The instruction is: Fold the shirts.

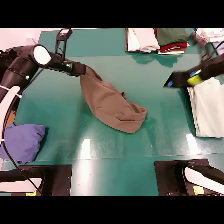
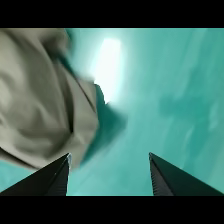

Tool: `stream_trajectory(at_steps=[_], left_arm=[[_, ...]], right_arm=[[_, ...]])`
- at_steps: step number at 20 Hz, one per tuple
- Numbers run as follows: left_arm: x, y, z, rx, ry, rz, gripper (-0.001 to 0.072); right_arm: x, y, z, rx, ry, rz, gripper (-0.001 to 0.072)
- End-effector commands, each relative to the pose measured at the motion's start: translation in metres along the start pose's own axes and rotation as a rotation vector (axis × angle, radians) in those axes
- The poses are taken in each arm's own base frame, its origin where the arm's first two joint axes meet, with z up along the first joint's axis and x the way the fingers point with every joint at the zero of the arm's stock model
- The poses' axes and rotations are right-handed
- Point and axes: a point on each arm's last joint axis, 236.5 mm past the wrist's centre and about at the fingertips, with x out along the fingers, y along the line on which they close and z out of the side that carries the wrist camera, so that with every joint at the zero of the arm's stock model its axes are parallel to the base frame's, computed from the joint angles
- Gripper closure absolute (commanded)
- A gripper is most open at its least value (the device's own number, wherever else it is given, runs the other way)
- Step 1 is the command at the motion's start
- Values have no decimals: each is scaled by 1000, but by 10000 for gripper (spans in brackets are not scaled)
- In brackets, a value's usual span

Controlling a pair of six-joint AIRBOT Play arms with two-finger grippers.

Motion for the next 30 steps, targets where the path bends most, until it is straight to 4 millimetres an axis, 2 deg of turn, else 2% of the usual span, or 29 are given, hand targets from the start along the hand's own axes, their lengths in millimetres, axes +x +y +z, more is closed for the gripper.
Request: stream_trajectory(at_steps=[1, 3, 5, 8, 9, 10, 12, 13, 14, 15, 16, 17, 19, 20, 22, 24, 27, 28, 30], left_arm=[[-13, 7, -4, 17, 21, 15, 677], [-12, 8, -6, 16, 30, 15, 677], [-12, 7, -7, 16, 37, 14, 677], [-12, 7, -12, 17, 56, 14, 677], [-12, 7, -13, 17, 60, 13, 677], [-12, 7, -13, 17, 61, 13, 677], [-14, 7, -12, 17, 58, 13, 678], [-20, 6, -8, 21, 42, 15, 678], [-32, 7, 0, 38, 8, 32, 678], [-54, 8, 14, 63, -51, 56, 678], [-86, 8, 33, 91, -131, 87, 678], [-122, 7, 51, 120, -217, 118, 678], [-214, -4, 81, 165, -411, 158, 678], [-260, -13, 89, 178, -506, 159, 678], [-349, -33, 91, 196, -683, 149, 678], [-420, -47, 78, 189, -822, 132, 678], [-479, -58, 62, 183, -955, 114, 679], [-491, -60, 60, 181, -987, 108, 679], [-496, -65, 60, 181, -1001, 88, 679]], right_arm=[[84, -1, -45, 129, 174, 101, 155], [114, 17, -47, 172, 214, 178, 155], [134, 32, -39, 175, 193, 213, 157], [151, 37, -50, 154, 246, 202, 165], [153, 36, -54, 157, 269, 204, 198], [154, 36, -56, 159, 275, 205, 289], [148, 38, -44, 84, 219, 211, 693], [139, 41, -33, 53, 171, 210, 696], [124, 46, -17, 31, 109, 209, 696], [99, 51, 3, -4, 26, 205, 696], [66, 55, 25, -51, -69, 184, 696], [30, 60, 44, -97, -164, 163, 696], [-61, 71, 73, -184, -378, 103, 696], [-107, 77, 79, -220, -482, 69, 696], [-186, 89, 75, -271, -650, 10, 697], [-244, 96, 59, -301, -764, -50, 697], [-304, 100, 35, -309, -872, -134, 697], [-320, 101, 30, -309, -905, -159, 696], [-345, 99, 27, -294, -948, -199, 697]])
